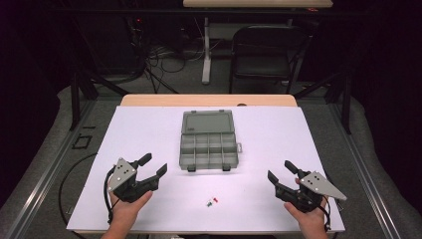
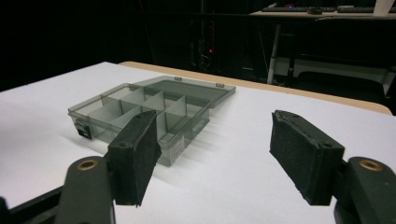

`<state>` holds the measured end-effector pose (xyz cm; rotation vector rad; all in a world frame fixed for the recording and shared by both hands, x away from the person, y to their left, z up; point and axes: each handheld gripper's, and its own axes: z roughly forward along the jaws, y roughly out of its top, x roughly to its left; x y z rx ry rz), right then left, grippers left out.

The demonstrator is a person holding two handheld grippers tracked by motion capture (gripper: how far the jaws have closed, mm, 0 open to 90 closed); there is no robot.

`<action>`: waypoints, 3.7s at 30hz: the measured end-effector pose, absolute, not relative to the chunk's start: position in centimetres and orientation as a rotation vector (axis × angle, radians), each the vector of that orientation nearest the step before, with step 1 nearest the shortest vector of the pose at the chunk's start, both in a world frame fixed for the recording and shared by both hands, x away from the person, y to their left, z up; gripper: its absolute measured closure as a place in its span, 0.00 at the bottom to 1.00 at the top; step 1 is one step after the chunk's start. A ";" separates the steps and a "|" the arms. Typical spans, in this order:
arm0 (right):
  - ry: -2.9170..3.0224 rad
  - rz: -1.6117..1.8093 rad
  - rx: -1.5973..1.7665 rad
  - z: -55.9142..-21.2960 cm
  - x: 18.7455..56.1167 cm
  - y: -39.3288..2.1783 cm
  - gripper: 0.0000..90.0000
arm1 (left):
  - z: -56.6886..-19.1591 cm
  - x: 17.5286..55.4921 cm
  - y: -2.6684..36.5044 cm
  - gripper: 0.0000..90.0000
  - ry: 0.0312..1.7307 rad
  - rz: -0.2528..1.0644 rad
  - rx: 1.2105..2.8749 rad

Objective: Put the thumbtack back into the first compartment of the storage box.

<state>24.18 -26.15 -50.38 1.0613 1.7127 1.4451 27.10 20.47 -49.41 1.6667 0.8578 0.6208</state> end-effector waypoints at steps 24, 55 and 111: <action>1.808 1.379 1.026 -51.1 24.3 -25.4 0.33 | -50.1 28.3 19.5 0.33 0.945 0.515 1.704; 1.876 1.340 1.065 -51.7 24.9 -25.1 0.33 | -51.5 29.2 12.6 0.52 0.932 0.350 1.945; 1.922 1.314 1.061 -51.9 24.8 -25.1 0.32 | -55.9 26.3 7.9 0.91 0.897 0.136 2.193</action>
